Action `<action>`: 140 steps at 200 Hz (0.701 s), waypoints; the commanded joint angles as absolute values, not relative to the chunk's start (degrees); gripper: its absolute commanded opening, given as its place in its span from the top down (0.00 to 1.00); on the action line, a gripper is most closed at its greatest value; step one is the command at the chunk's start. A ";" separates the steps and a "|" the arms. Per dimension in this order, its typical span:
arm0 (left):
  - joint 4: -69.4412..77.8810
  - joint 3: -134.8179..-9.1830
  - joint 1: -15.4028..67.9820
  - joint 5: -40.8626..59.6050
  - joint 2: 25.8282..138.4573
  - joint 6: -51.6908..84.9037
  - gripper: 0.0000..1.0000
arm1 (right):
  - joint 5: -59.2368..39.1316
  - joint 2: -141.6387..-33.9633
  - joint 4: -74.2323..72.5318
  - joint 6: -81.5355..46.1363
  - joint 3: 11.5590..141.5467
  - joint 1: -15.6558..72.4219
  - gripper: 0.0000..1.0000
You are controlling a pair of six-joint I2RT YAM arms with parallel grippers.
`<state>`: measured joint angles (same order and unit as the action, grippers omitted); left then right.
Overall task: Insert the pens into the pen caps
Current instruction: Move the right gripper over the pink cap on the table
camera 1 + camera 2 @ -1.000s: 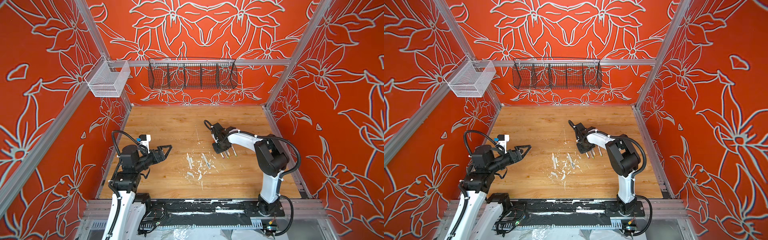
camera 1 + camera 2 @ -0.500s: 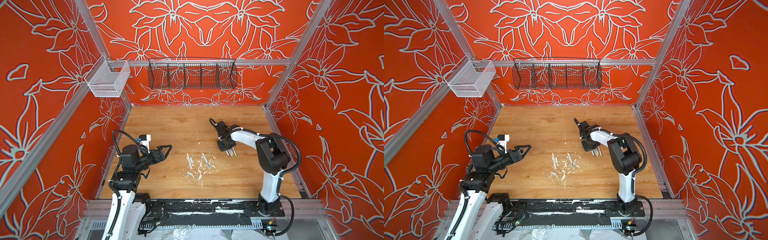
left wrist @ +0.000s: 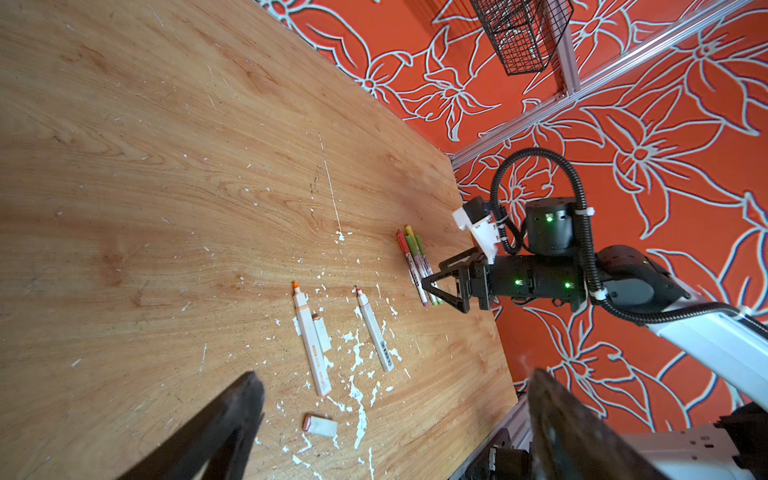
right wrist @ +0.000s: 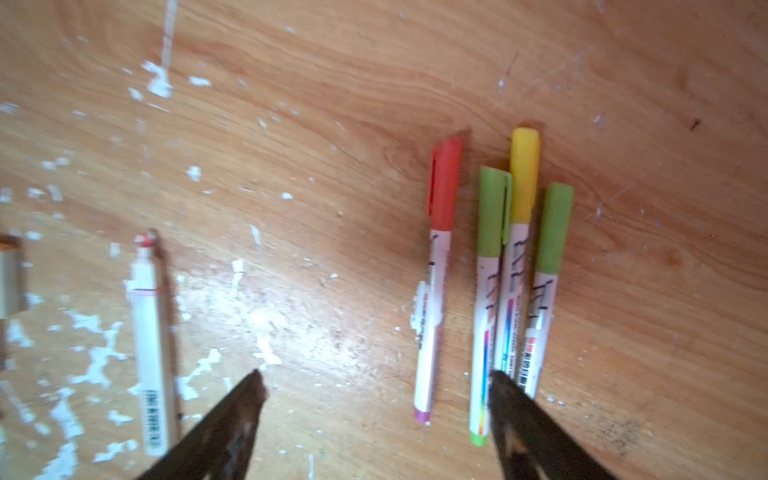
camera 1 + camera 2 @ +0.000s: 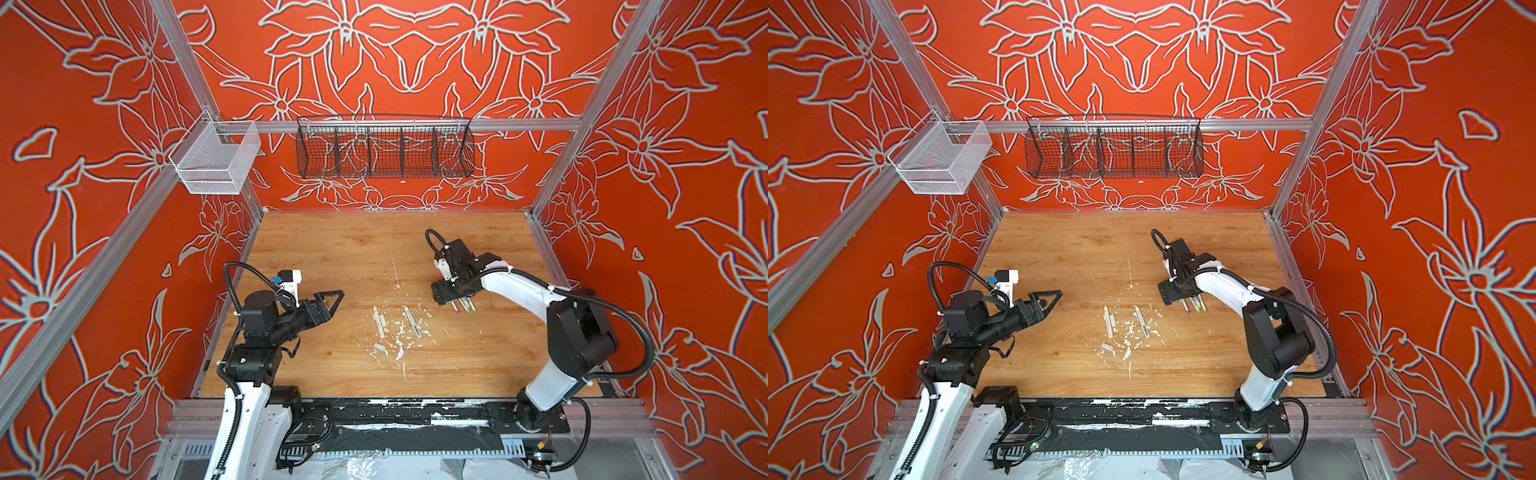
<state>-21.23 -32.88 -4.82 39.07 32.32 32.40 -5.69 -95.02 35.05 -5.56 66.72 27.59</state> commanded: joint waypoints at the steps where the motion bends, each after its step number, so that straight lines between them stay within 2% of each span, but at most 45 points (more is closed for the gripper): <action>1: -19.76 -32.52 -5.09 39.55 31.66 32.60 0.03 | -14.69 -92.95 32.20 -3.87 63.95 30.50 0.03; 34: -19.73 -32.40 -5.05 39.40 31.20 32.72 0.03 | -13.98 -93.18 29.36 -5.96 63.57 36.39 0.03; 91: -19.73 -32.26 -5.03 39.20 30.52 32.74 0.03 | -12.22 -98.43 28.92 -7.83 66.88 45.50 0.16; 126: -19.82 -32.27 -5.01 38.72 30.39 32.63 0.03 | -17.06 -98.42 25.34 -5.34 64.74 50.10 0.35; 140: -20.27 -32.42 -5.09 38.03 30.10 32.51 0.03 | -18.47 -99.14 24.51 -4.25 64.26 52.17 0.40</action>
